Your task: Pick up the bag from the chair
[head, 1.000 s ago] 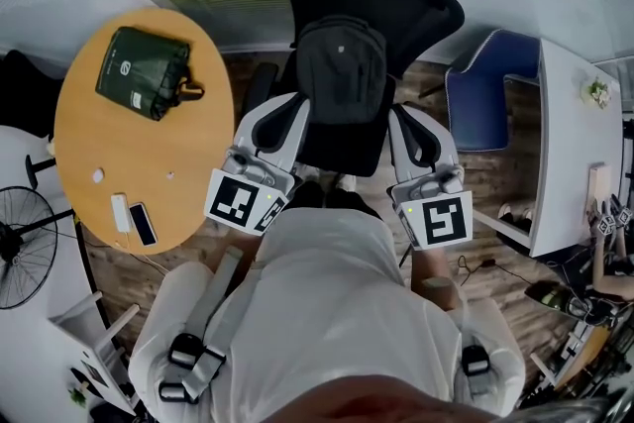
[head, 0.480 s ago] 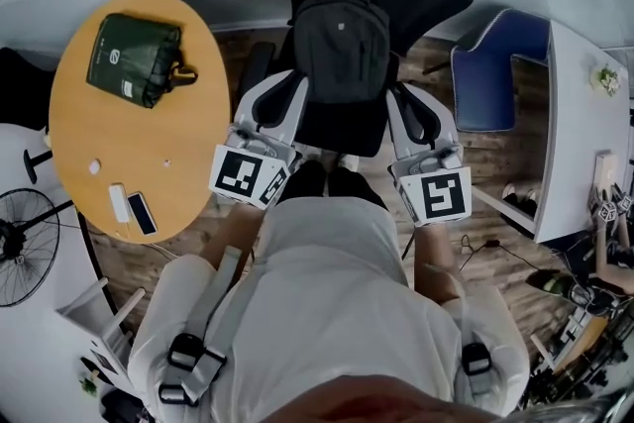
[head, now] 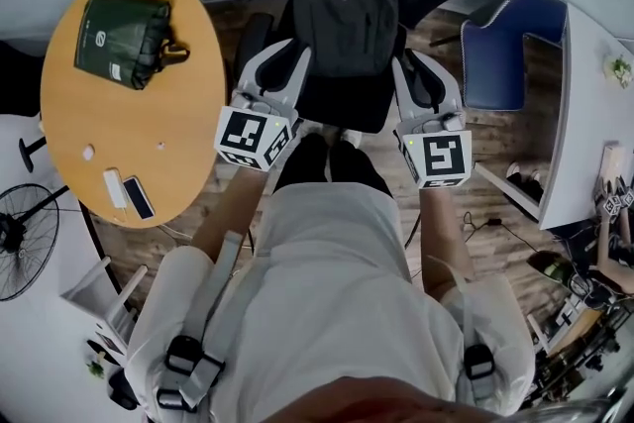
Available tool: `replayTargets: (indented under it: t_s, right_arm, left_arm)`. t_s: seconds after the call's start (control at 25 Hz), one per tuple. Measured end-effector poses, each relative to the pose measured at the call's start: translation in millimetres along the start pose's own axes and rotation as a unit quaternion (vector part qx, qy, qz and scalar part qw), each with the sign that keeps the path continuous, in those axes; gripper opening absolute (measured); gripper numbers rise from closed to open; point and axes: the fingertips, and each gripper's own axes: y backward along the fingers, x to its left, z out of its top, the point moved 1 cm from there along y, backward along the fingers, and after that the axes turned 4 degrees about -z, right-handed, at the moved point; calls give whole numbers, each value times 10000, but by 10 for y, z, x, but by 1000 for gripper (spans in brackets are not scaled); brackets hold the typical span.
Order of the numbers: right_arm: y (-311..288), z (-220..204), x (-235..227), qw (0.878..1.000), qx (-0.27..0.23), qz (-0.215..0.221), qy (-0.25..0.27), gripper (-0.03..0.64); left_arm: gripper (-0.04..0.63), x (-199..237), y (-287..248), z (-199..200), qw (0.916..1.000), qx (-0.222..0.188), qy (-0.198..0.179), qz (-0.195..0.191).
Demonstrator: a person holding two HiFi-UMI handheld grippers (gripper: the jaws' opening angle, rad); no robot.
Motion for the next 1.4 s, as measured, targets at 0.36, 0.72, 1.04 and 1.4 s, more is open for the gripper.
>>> replayTargets:
  t_s: [0.36,0.72,1.04,1.4]
  right_arm:
    - [-374,-617,-131,9993,335,-110,92,74]
    - [-772,-1241,-270,9975,664,-158,178,81]
    - [-1130,-1717,-443,9949,963,-149,278,94]
    - [-1461,-2309,-650,9894,1403,-94,360,103]
  left_arm:
    - [74,361,-280,-521,9991,385,19,151]
    - [75,706,-611,-1190,9963,805,34,288]
    - [89,1054,-852,-1756,9915,1192,306,430]
    - [106,1471,-1103,-2327,9831,1645,519,606]
